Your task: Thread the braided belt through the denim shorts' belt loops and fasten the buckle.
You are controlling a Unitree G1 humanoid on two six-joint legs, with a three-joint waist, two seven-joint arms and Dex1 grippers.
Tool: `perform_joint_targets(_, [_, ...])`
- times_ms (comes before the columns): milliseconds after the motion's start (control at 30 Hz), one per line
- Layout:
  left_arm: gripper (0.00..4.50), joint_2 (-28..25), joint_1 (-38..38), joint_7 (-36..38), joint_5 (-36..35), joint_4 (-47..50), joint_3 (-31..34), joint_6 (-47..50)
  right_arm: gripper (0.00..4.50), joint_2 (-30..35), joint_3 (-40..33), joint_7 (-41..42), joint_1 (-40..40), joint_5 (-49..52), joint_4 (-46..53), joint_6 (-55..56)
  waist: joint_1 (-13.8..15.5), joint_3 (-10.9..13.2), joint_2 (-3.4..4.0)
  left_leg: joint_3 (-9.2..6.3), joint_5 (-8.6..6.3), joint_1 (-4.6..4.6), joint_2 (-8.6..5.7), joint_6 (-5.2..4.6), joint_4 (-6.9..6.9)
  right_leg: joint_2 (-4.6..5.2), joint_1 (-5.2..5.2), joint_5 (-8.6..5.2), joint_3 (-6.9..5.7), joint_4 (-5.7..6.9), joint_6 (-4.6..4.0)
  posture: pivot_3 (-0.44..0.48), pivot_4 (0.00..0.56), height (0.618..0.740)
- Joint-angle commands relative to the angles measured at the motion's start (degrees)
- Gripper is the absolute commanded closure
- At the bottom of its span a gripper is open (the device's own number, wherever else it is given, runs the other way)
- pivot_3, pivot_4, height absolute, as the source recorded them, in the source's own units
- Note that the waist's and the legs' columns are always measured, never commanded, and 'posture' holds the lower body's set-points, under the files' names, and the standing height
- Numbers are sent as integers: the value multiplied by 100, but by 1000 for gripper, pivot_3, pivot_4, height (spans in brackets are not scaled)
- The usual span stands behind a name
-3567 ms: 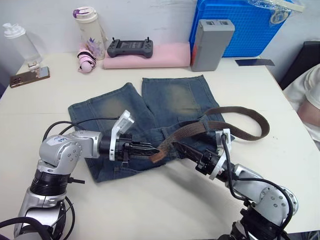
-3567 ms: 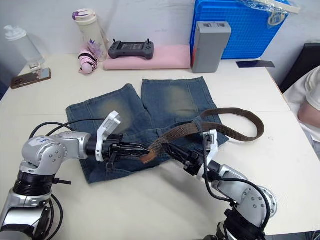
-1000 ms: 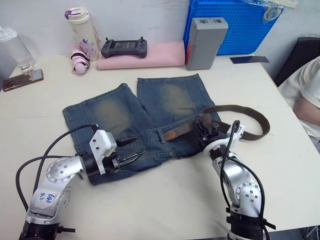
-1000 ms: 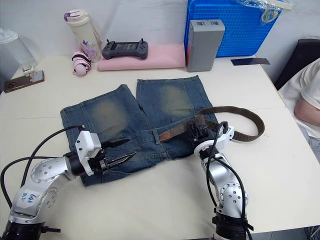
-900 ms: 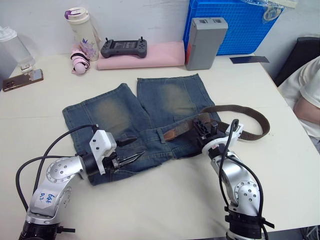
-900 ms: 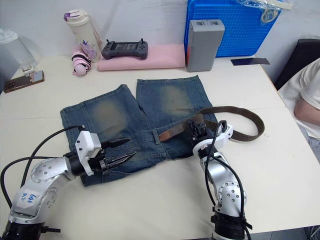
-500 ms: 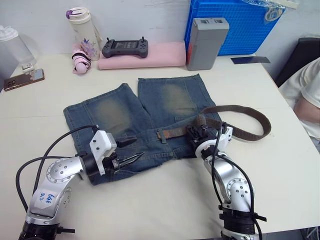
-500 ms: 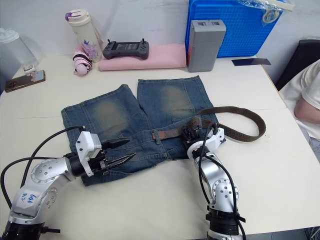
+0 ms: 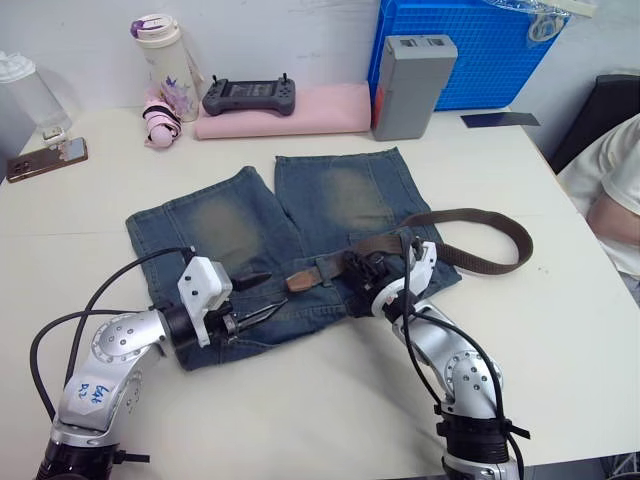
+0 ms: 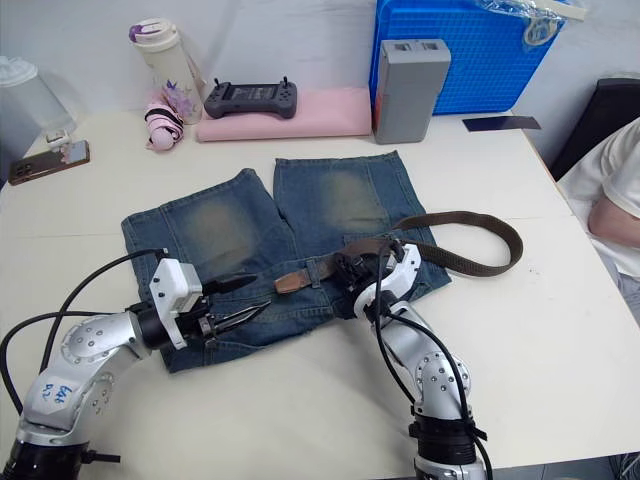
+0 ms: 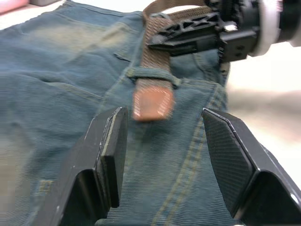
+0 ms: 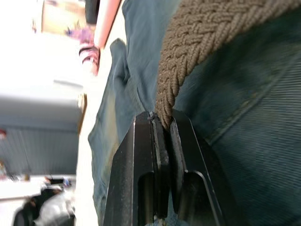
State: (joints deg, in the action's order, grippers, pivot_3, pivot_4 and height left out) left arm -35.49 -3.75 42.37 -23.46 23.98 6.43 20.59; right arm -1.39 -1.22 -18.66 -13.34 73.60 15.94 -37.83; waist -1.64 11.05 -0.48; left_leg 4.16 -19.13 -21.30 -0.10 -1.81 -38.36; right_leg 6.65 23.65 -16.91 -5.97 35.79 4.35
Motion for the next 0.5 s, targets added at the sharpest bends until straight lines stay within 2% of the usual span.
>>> perform_joint_targets(33, [1710, -285, -54, 234, 592, -150, 61, -1036, 4500, -2, 47, 137, -103, -66, 243, -110, -9, 0, 0, 1, 0, 0, 0, 0, 2, -1, 1, 0, 0, 0, 0, 0, 150, 724])
perform_joint_targets(100, [1217, -449, -72, 446, 908, -394, 40, -1817, 4500, -29, 22, 154, -116, -95, 211, -132, -8, 0, 1, 3, 1, 1, 0, 2, 8, -1, 3, 0, 0, 0, 0, 0, 150, 724])
perform_joint_targets(133, [1004, -610, -56, 605, 1234, -595, -54, -2528, 4500, -43, 8, 162, -120, -104, 194, -143, -7, 0, 1, 3, 1, 0, 0, 2, 8, -1, 4, -1, -1, -2, -1, 0, 150, 724])
perform_joint_targets(200, [72, -765, -137, 555, 1955, -1123, -193, -3955, 4500, -69, -10, 180, -125, -119, 176, -157, -6, 1, 3, 4, 1, 0, 0, 2, 10, -1, 5, -1, -1, -5, -1, 0, 150, 724])
perform_joint_targets(300, [30, -692, -475, 36, 2783, -1881, -332, -5409, 4500, -106, -29, 194, -128, -144, 175, -161, 5, 4, 6, 7, 1, 0, -1, 1, 11, 1, 5, -1, 0, -6, -2, 0, 150, 724])
perform_joint_targets(500, [30, -339, -1152, -621, 3648, -2894, -811, -6707, 4500, -188, -34, 196, -107, -214, 210, -171, -2, 3, 5, 8, -1, -3, -1, -3, 12, 3, 6, 0, -6, -5, -1, 0, 150, 724])
